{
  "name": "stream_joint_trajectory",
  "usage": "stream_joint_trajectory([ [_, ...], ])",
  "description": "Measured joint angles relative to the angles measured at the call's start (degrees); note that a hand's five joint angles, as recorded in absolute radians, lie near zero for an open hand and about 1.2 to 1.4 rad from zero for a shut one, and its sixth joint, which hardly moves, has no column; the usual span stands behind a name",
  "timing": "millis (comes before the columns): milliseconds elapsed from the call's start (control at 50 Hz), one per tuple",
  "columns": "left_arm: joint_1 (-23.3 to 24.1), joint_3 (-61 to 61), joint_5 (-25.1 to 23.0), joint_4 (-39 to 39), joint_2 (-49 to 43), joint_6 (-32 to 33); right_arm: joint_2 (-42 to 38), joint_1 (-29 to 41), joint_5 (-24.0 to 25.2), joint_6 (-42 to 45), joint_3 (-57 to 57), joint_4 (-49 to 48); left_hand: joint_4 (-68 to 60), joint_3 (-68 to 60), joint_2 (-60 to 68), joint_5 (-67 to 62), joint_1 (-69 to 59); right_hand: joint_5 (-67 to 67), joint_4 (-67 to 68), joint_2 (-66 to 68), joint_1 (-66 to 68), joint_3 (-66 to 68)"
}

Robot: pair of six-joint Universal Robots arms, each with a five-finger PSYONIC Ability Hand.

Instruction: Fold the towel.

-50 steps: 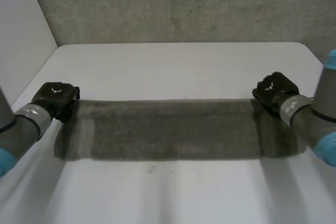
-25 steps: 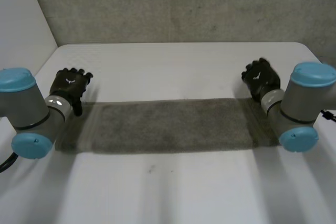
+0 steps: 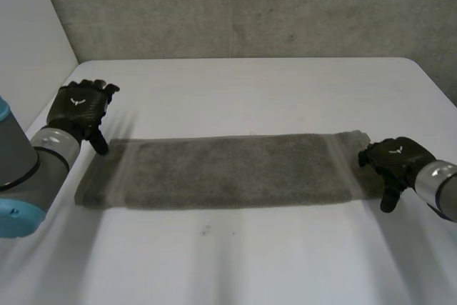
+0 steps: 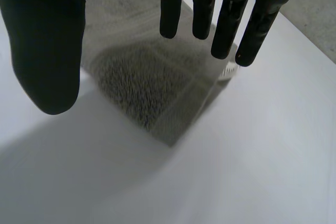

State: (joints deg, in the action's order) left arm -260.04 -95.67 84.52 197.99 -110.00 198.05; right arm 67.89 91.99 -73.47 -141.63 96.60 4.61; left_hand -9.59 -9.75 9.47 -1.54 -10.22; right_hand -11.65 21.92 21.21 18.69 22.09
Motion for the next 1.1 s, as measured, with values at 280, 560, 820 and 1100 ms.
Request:
stream_joint_trajectory([
  [280,-0.5,-2.6,-0.1,0.4,0.4,-2.9,-3.9,-5.6,5.5,0.1,7.0,-16.6,0.0,0.0,0.0,0.0,0.0,-31.3,33.2,34.0,27.1,33.0],
  [560,-0.4,-3.7,0.0,1.8,0.5,-2.8,-3.5,-9.7,1.2,0.7,5.5,-16.6,0.0,0.0,0.0,0.0,0.0,-43.9,46.4,46.1,35.3,45.7],
  [820,-0.2,-3.9,0.1,1.8,0.7,-2.8,0.8,-22.4,-7.1,10.3,0.7,-15.3,0.0,0.0,0.0,0.0,0.0,-44.2,46.4,46.1,35.6,45.7],
  [1100,-0.1,-4.2,0.3,1.8,1.1,-2.9,7.9,-0.7,-6.7,0.9,-4.3,-16.8,0.0,0.0,0.0,0.0,0.0,-44.6,46.5,46.1,35.9,45.7],
])
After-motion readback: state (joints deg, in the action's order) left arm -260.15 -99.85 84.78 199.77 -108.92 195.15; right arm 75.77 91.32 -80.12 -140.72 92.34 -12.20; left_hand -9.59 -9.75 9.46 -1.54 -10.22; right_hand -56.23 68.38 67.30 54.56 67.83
